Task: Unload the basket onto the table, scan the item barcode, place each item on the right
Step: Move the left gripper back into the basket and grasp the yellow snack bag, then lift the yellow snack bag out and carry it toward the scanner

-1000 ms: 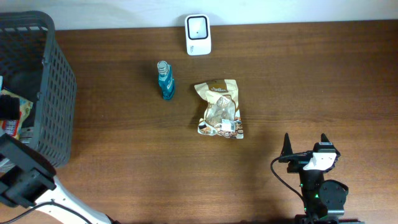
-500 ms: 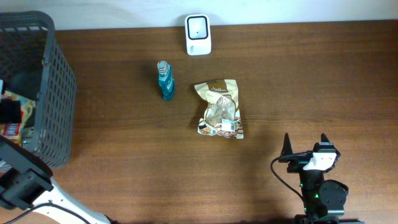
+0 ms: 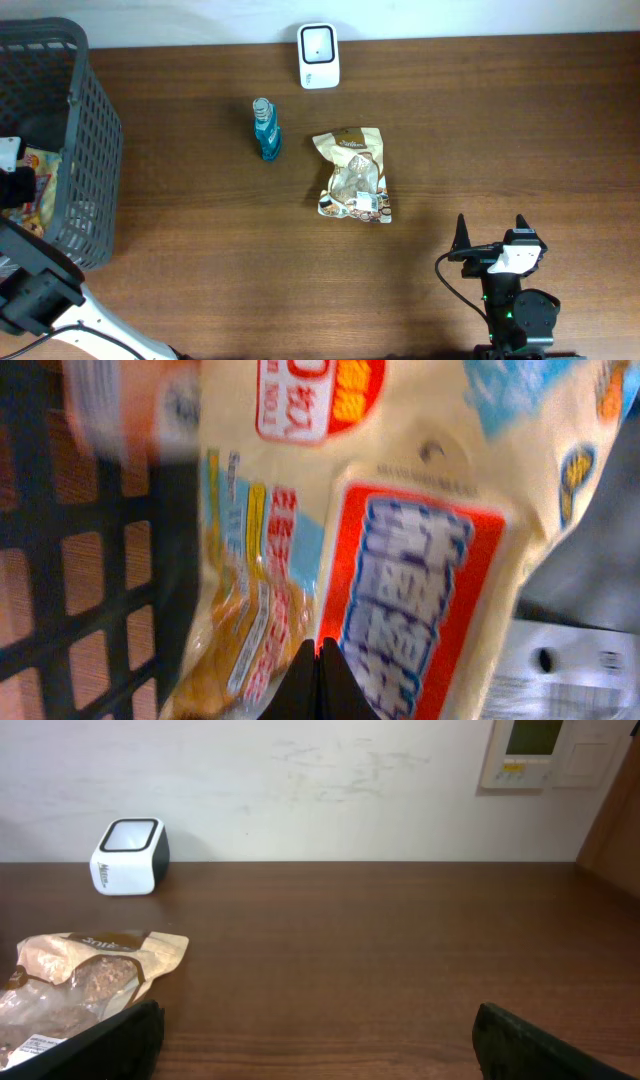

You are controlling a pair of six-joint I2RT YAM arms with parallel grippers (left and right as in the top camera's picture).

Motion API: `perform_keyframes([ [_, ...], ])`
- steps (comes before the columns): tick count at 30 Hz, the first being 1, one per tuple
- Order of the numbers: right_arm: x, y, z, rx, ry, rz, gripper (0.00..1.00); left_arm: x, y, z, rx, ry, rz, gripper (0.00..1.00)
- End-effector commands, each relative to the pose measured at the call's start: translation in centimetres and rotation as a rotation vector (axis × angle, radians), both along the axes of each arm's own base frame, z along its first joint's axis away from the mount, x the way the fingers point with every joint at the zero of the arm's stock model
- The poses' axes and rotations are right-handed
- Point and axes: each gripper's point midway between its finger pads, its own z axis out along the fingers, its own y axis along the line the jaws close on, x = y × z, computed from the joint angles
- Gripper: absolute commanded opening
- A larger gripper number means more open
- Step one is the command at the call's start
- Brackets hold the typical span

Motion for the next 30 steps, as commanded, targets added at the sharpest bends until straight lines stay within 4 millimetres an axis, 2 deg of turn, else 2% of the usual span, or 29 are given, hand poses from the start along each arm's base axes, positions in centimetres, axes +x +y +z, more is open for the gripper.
perform_keyframes([
  [1,0.0,0.0,-0.3,-0.003,0.006,-0.003,0.98,-0.1,-1.3,-1.7,-0.067,0.020,-0.013,0.00],
  [4,0.0,0.0,-0.3,-0.003,0.006,-0.003,0.98,0.5,-2.1,-1.2,-0.063,0.016,-0.035,0.00],
  [6,0.0,0.0,-0.3,-0.003,0.006,-0.002,0.98,1.5,-2.7,-0.1,-0.044,-0.004,-0.058,0.02],
  [7,0.0,0.0,-0.3,-0.003,0.006,-0.002,0.98,2.1,-3.0,0.7,-0.030,-0.019,-0.071,0.25],
  [8,0.0,0.0,-0.3,-0.003,0.006,-0.002,0.98,2.7,-3.3,1.4,-0.019,-0.032,-0.083,0.37],
  [9,0.0,0.0,-0.3,-0.003,0.006,-0.002,0.98,3.0,-3.5,1.9,-0.011,-0.041,-0.091,0.57],
  [10,0.0,0.0,-0.3,-0.003,0.006,-0.002,0.98,3.7,-4.0,2.8,0.003,-0.057,-0.107,0.65],
  [12,0.0,0.0,-0.3,-0.003,0.006,-0.002,0.98,4.4,-4.7,4.0,0.023,-0.077,-0.130,0.68],
  [14,0.0,0.0,-0.3,-0.003,0.006,-0.002,0.98,4.8,-5.1,4.5,0.039,-0.082,-0.142,0.82],
  [19,0.0,0.0,-0.3,-0.003,0.006,-0.003,0.98,4.7,-5.9,4.4,0.030,-0.062,-0.151,0.81],
  [24,0.0,0.0,-0.3,-0.003,0.006,-0.002,0.98,2.5,-4.1,3.6,0.110,0.046,-0.105,0.78],
  [26,0.0,0.0,-0.3,-0.003,0.006,-0.002,0.98,1.5,-4.1,2.5,0.095,0.079,-0.096,0.78],
  [27,0.0,0.0,-0.3,-0.003,0.006,-0.002,0.98,0.7,-4.3,1.2,0.077,0.104,-0.091,0.77],
  [30,0.0,0.0,-0.3,-0.003,0.006,-0.002,0.98,-0.3,-4.5,-0.7,0.057,0.133,-0.087,0.73],
])
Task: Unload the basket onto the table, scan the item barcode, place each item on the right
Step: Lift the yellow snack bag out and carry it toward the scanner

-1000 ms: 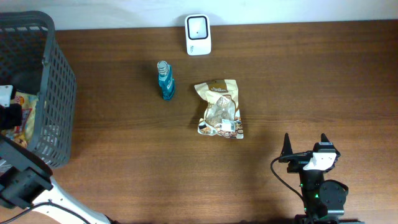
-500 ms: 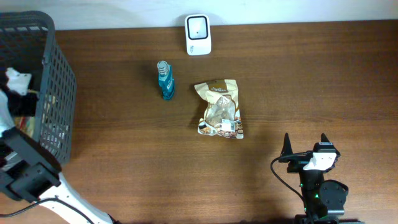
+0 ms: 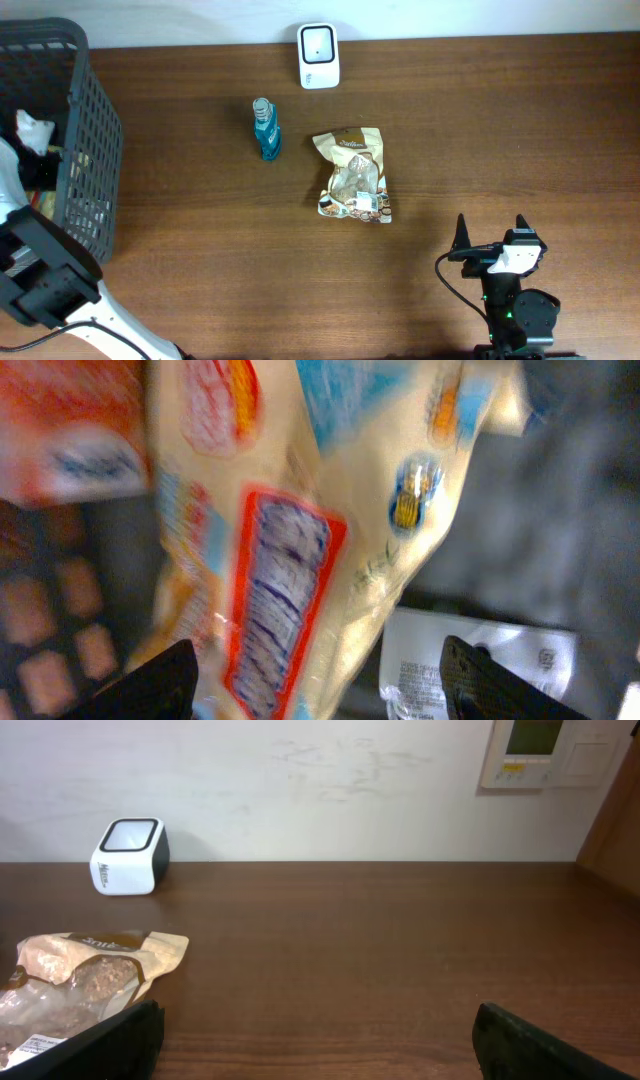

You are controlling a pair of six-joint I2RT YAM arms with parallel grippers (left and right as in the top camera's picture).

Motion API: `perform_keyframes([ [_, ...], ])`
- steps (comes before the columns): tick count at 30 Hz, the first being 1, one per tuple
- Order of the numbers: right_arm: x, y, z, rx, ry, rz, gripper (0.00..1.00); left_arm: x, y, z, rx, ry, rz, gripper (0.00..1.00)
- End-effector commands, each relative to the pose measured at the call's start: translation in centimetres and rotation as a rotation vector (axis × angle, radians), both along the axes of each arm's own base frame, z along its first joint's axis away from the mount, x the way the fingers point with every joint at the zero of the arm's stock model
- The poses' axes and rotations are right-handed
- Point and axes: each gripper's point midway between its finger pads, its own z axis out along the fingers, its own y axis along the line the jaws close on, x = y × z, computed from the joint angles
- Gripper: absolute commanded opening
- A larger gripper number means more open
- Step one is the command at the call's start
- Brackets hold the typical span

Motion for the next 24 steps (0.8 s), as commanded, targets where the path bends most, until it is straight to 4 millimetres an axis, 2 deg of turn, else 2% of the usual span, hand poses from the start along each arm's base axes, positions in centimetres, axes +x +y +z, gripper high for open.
perform_keyframes([
  [1,0.0,0.0,-0.3,-0.003,0.006,-0.003,0.98,-2.4,0.3,-1.8,0.010,0.059,0.023,0.70],
  [2,0.0,0.0,-0.3,-0.003,0.006,-0.002,0.98,-2.8,0.5,-2.2,0.022,0.074,0.028,0.65],
  [5,0.0,0.0,-0.3,-0.003,0.006,-0.003,0.98,-3.0,0.9,-2.5,0.042,0.082,0.034,0.40],
  [7,0.0,0.0,-0.3,-0.003,0.006,-0.002,0.98,-2.8,1.0,-2.4,0.049,0.071,0.035,0.18],
  [9,0.0,0.0,-0.3,-0.003,0.006,-0.002,0.98,-2.4,1.2,-2.1,0.057,0.058,0.036,0.02],
  [14,0.0,0.0,-0.3,-0.003,0.006,-0.003,0.98,0.0,1.9,0.4,0.048,-0.087,0.169,0.00],
  [17,0.0,0.0,-0.3,-0.003,0.006,-0.002,0.98,2.0,1.8,3.3,0.008,-0.211,0.239,0.00],
  [21,0.0,0.0,-0.3,-0.003,0.006,-0.002,0.98,5.1,0.6,10.8,-0.080,-0.460,0.272,0.00],
  [24,0.0,0.0,-0.3,-0.003,0.006,-0.003,0.98,6.6,-1.5,17.4,-0.137,-0.644,0.180,0.00],
])
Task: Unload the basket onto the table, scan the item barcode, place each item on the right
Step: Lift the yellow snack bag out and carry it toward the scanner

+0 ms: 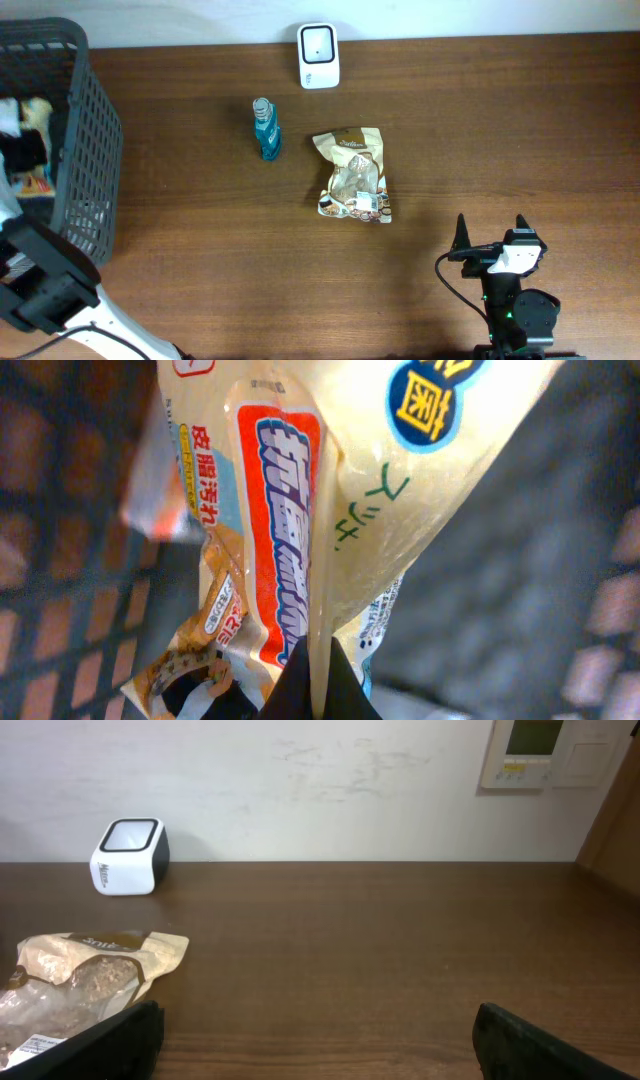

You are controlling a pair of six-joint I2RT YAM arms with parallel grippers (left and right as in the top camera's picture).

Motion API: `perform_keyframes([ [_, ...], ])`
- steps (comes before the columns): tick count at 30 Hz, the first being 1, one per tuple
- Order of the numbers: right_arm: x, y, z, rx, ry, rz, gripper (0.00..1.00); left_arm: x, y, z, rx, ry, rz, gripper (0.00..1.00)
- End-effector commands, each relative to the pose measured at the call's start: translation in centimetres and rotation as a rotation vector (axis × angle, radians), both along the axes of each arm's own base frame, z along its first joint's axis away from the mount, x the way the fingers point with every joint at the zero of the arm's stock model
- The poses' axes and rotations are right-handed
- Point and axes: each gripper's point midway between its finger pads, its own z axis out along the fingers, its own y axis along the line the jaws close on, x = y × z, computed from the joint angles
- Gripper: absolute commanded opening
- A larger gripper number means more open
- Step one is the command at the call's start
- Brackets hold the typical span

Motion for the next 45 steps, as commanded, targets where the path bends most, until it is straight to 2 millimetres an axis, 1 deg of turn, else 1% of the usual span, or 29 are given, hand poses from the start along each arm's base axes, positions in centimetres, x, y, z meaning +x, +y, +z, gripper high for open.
perform_keyframes([
  [1,0.0,0.0,-0.3,-0.003,0.006,-0.002,0.98,2.9,-3.8,14.0,-0.049,-0.405,-0.102,0.00],
  [2,0.0,0.0,-0.3,-0.003,0.006,-0.002,0.98,3.1,-5.3,16.7,-0.069,-0.485,-0.160,0.00],
  [4,0.0,0.0,-0.3,-0.003,0.006,-0.003,0.98,3.0,-7.9,21.2,-0.130,-0.611,-0.223,0.00],
  [5,0.0,0.0,-0.3,-0.003,0.006,-0.003,0.98,2.6,-9.5,24.3,-0.186,-0.700,-0.223,0.00],
  [7,0.0,0.0,-0.3,-0.003,0.006,-0.002,0.98,1.7,-11.5,27.9,-0.271,-0.798,-0.210,0.00],
  [8,0.0,0.0,-0.3,-0.003,0.006,-0.002,0.98,1.0,-13.3,30.1,-0.325,-0.853,-0.242,0.00],
  [11,0.0,0.0,-0.3,-0.003,0.006,-0.003,0.98,-0.9,-18.3,33.6,-0.413,-0.919,-0.412,0.00],
  [12,0.0,0.0,-0.3,-0.003,0.006,-0.002,0.98,-1.8,-20.9,34.9,-0.464,-0.937,-0.505,0.00],
  [13,0.0,0.0,-0.3,-0.003,0.006,-0.002,0.98,-2.5,-22.9,35.6,-0.504,-0.944,-0.572,0.00],
  [14,0.0,0.0,-0.3,-0.003,0.006,-0.002,0.98,-2.9,-24.4,36.1,-0.536,-0.946,-0.621,0.00],
  [15,0.0,0.0,-0.3,-0.003,0.006,-0.002,0.98,-3.6,-26.5,36.7,-0.584,-0.947,-0.696,0.00],
  [16,0.0,0.0,-0.3,-0.003,0.006,-0.003,0.98,-4.2,-29.2,37.1,-0.641,-0.939,-0.782,0.00],
  [17,0.0,0.0,-0.3,-0.003,0.006,-0.002,0.98,-4.6,-31.5,37.2,-0.694,-0.921,-0.845,0.00],
  [19,0.0,0.0,-0.3,-0.003,0.006,-0.002,0.98,-5.0,-35.0,36.7,-0.768,-0.870,-0.911,0.00],
  [21,0.0,0.0,-0.3,-0.003,0.006,-0.003,0.98,-5.6,-39.4,36.1,-0.846,-0.802,-0.990,0.00],
  [22,0.0,0.0,-0.3,-0.003,0.006,-0.002,0.98,-5.8,-40.8,35.8,-0.858,-0.776,-1.007,0.00],
  [23,0.0,0.0,-0.3,-0.002,0.006,-0.002,0.98,-5.7,-42.8,35.0,-0.848,-0.737,-1.008,0.00],
  [24,0.0,0.0,-0.3,-0.003,0.006,-0.002,0.98,-5.4,-44.1,34.1,-0.815,-0.704,-0.988,0.00],
  [27,0.0,0.0,-0.3,-0.003,0.006,-0.003,0.98,-4.8,-46.9,31.8,-0.709,-0.628,-0.934,0.00],
  [28,0.0,0.0,-0.3,-0.003,0.006,-0.003,0.98,-4.6,-48.2,30.8,-0.661,-0.598,-0.913,0.00],
  [30,0.0,0.0,-0.3,-0.003,0.006,-0.002,0.98,-4.1,-49.7,29.4,-0.606,-0.560,-0.865,0.00],
  [32,0.0,0.0,-0.3,-0.003,0.006,-0.002,0.98,-3.1,-51.0,27.6,-0.571,-0.513,-0.786,0.00],
  [35,0.0,0.0,-0.3,-0.003,0.006,-0.002,0.98,-1.8,-53.3,24.4,-0.600,-0.420,-0.667,0.00],
  [36,0.0,0.0,-0.3,-0.003,0.006,-0.002,0.98,-1.3,-54.7,23.0,-0.636,-0.375,-0.631,0.00],
  [40,0.0,0.0,-0.3,-0.003,0.006,-0.002,0.98,0.3,-59.0,17.9,-0.738,-0.239,-0.504,0.00],
  [41,0.0,0.0,-0.3,-0.003,0.006,-0.002,0.98,0.8,-60.3,16.4,-0.752,-0.212,-0.489,0.00],
  [42,0.0,0.0,-0.3,-0.003,0.006,-0.002,0.98,1.1,-61.3,15.4,-0.759,-0.195,-0.485,0.00],
  [43,0.0,0.0,-0.3,-0.003,0.006,-0.002,0.98,1.4,-63.2,13.5,-0.771,-0.164,-0.484,0.00],
  [45,0.0,0.0,-0.3,-0.003,0.006,-0.003,0.98,1.4,-65.3,11.6,-0.778,-0.137,-0.497,0.00],
])
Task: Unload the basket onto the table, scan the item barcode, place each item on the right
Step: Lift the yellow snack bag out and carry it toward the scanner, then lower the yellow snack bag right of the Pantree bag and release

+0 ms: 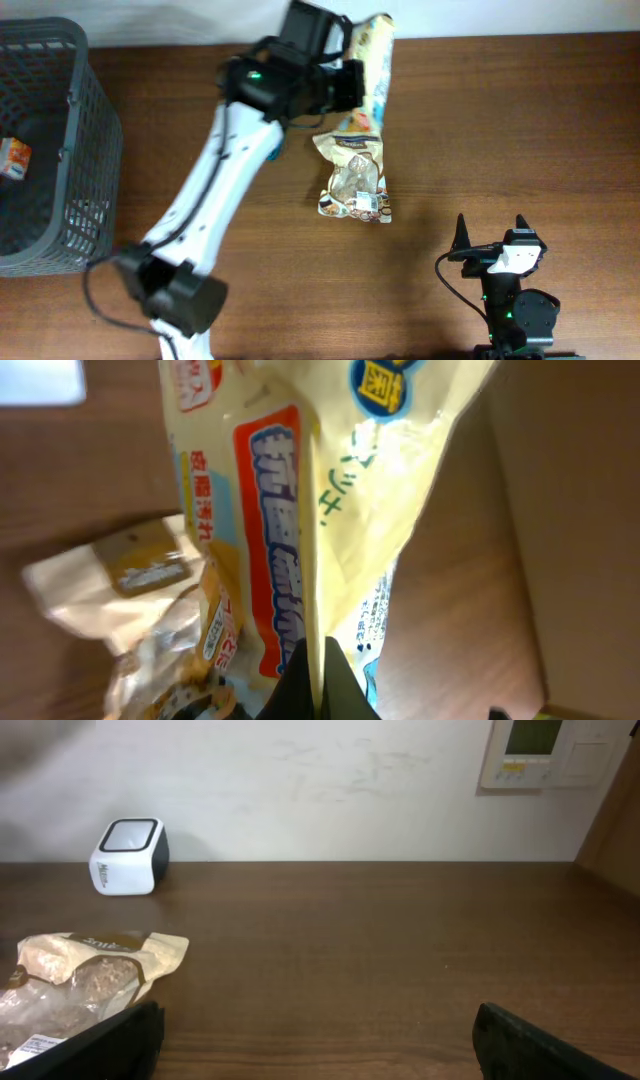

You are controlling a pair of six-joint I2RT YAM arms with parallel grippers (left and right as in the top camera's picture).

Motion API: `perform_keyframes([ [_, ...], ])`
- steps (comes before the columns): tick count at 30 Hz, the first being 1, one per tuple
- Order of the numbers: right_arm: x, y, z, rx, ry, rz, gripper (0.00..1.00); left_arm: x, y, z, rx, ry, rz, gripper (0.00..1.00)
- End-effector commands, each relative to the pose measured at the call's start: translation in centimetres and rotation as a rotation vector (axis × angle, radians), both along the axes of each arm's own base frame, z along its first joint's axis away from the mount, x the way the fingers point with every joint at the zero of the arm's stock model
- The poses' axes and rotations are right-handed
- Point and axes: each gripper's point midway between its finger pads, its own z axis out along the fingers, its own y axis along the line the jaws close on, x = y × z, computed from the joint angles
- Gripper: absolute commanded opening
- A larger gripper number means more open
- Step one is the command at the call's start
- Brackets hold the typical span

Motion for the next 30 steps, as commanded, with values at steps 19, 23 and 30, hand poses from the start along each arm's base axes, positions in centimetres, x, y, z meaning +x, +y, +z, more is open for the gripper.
perform_keyframes([
  [19,0.0,0.0,-0.3,-0.003,0.006,-0.003,0.98,-2.2,-10.9,-16.6,0.068,0.329,0.177,0.00],
  [23,0.0,0.0,-0.3,-0.003,0.006,-0.002,0.98,-2.2,-11.1,-16.8,0.066,0.327,0.173,0.50],
  [30,0.0,0.0,-0.3,-0.003,0.006,-0.002,0.98,-1.1,-12.0,-14.4,0.027,0.221,0.072,0.82],
])
